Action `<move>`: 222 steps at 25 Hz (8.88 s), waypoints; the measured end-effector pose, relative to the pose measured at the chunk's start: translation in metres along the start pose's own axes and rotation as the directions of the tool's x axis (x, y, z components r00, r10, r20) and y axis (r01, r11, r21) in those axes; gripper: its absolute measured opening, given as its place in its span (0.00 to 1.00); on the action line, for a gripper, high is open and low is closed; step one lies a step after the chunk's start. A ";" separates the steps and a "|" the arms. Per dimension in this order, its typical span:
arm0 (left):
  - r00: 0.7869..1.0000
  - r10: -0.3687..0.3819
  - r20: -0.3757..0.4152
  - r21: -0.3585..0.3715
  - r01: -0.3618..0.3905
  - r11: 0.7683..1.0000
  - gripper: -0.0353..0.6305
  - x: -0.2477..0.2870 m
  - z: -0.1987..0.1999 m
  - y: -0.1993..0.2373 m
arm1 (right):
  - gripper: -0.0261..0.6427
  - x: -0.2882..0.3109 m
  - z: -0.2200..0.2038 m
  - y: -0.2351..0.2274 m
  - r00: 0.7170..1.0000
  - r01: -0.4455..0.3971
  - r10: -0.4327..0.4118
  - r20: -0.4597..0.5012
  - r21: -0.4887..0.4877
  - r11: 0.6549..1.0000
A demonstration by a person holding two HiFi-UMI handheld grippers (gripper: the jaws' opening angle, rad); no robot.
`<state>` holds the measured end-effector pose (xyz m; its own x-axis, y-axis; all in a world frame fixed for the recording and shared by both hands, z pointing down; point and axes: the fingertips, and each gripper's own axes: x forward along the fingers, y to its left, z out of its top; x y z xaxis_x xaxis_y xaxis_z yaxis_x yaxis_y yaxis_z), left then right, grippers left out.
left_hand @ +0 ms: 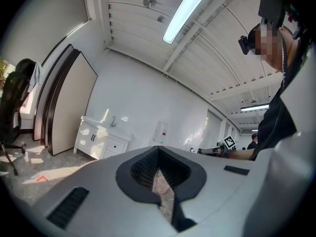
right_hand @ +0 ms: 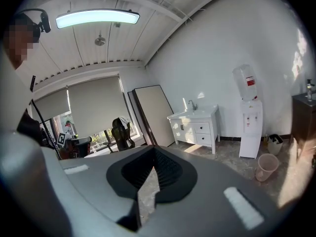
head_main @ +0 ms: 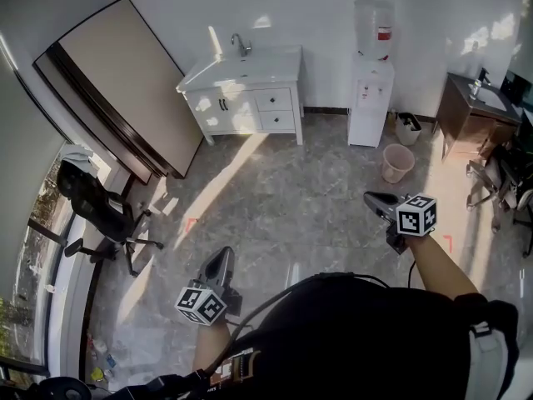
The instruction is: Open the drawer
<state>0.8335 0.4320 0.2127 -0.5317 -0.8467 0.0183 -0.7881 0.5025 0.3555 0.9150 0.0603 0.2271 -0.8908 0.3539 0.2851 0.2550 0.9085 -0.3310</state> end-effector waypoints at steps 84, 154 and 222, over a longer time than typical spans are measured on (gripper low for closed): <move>0.979 0.198 0.050 0.020 -0.199 0.980 0.04 0.588 0.180 0.370 | 0.04 0.582 0.335 -0.441 0.968 -0.242 0.240 -0.078 -0.015 0.970; 0.992 0.120 -0.048 0.042 -0.118 0.992 0.04 0.881 0.388 0.930 | 0.04 1.225 0.506 -0.514 0.943 -0.293 0.297 -0.152 0.052 0.955; 0.354 -0.653 -0.669 -0.311 0.665 0.679 0.04 1.086 0.125 0.889 | 0.08 1.121 0.163 -0.650 0.765 0.642 -0.540 -0.350 0.359 0.678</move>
<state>-0.4831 -0.0190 0.4323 0.5338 -0.7451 0.3999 -0.7924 -0.2755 0.5442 -0.3106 -0.1697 0.6152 -0.6875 -0.1417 0.7122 -0.5341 0.7632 -0.3637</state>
